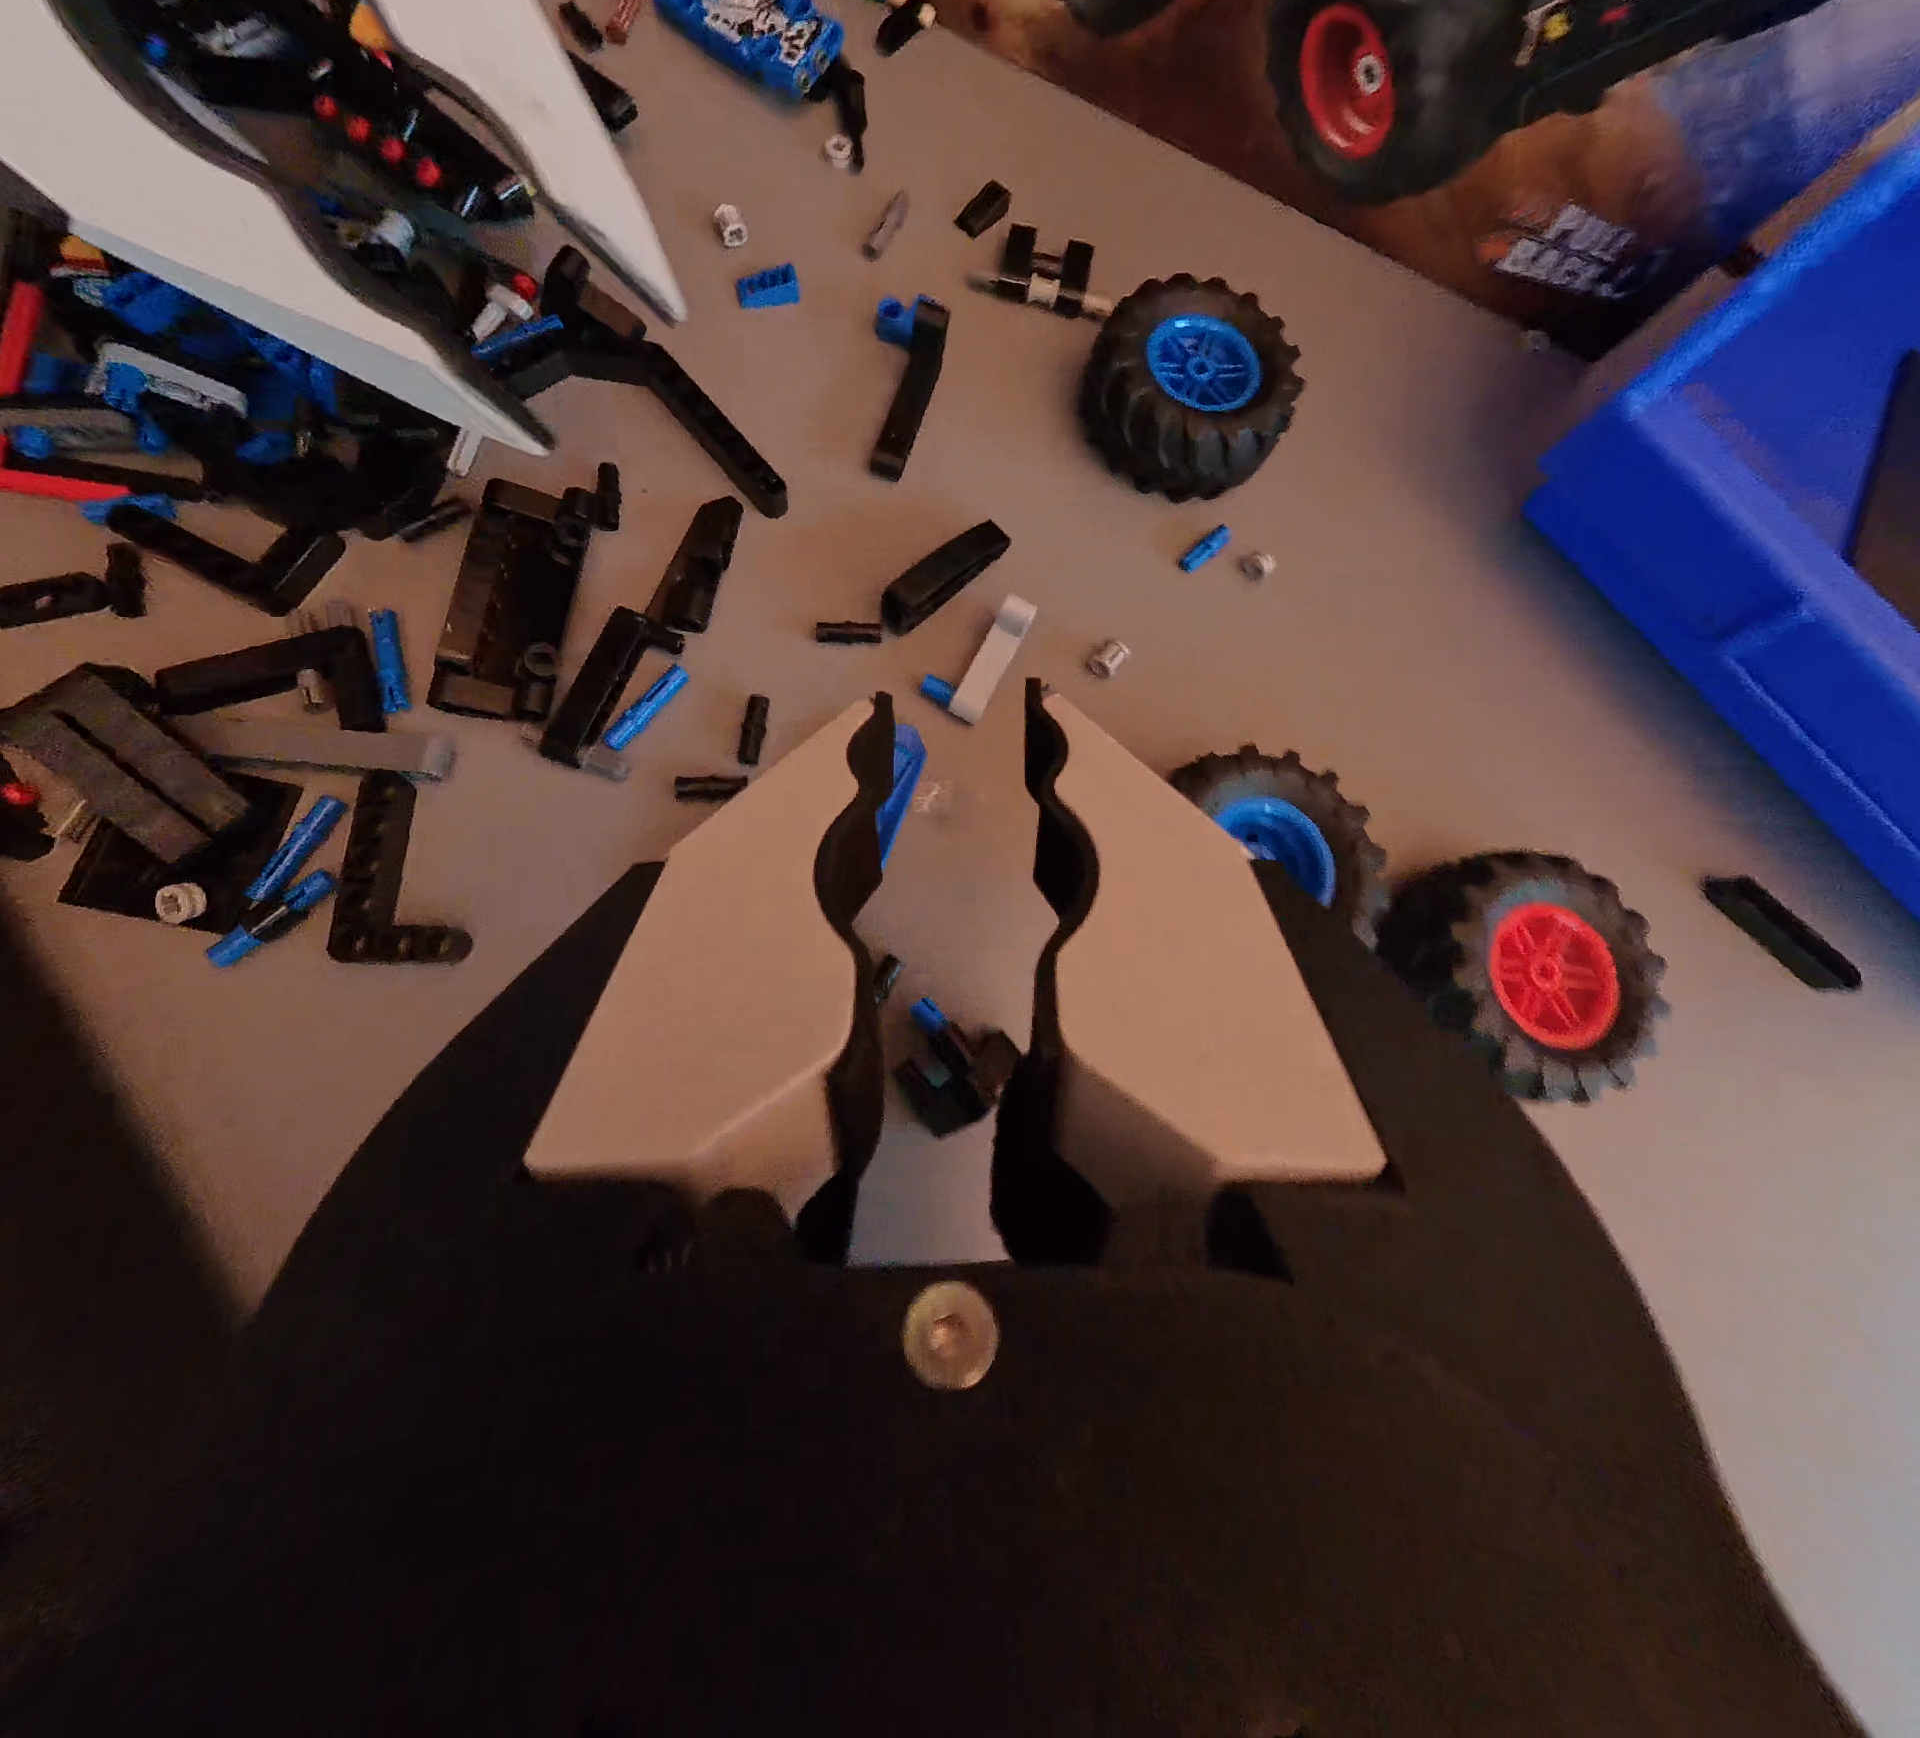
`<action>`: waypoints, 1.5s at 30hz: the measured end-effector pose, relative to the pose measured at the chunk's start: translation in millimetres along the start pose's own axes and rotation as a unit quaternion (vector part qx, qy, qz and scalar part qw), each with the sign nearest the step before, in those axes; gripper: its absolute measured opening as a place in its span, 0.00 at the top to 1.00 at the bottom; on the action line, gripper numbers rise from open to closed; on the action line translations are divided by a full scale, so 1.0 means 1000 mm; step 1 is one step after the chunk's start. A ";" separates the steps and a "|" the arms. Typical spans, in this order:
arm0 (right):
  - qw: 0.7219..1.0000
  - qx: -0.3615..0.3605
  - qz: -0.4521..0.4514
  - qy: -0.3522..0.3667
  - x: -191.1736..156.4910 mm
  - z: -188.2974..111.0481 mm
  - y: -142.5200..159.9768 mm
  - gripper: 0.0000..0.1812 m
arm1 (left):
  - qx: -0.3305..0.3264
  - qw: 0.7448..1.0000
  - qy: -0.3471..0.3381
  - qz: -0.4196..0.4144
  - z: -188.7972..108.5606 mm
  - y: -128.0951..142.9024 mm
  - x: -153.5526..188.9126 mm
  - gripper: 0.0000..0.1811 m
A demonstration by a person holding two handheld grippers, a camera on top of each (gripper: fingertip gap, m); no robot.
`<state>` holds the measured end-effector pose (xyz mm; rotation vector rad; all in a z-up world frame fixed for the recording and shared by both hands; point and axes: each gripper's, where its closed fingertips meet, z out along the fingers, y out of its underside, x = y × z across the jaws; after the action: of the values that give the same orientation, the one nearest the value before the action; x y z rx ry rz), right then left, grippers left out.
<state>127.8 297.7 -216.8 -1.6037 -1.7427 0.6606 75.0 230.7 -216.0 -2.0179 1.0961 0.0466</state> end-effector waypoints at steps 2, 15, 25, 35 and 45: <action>1.000 -0.018 0.002 -0.001 0.003 0.013 0.001 0.87 | -0.018 1.000 -0.008 0.006 0.013 0.000 -0.012 0.84; 0.998 -0.003 0.049 -0.042 0.004 0.046 -0.014 0.97 | -0.016 0.999 -0.010 -0.028 0.029 0.001 -0.029 0.86; 0.972 0.213 0.085 -0.059 -0.004 0.005 -0.078 0.97 | 0.149 0.960 0.033 -0.234 0.015 -0.056 -0.031 0.89; 0.961 0.263 0.075 0.029 0.003 -0.005 -0.094 0.97 | 0.202 0.923 0.015 -0.326 0.010 -0.063 -0.049 0.95; 0.955 0.279 0.015 0.095 0.005 -0.015 -0.101 0.97 | 0.221 0.924 0.012 -0.312 0.000 -0.076 -0.046 1.00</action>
<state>73.3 290.3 -130.8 -1.2484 -1.2446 0.8869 100.4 283.8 -149.2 -1.8548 0.3802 -0.5123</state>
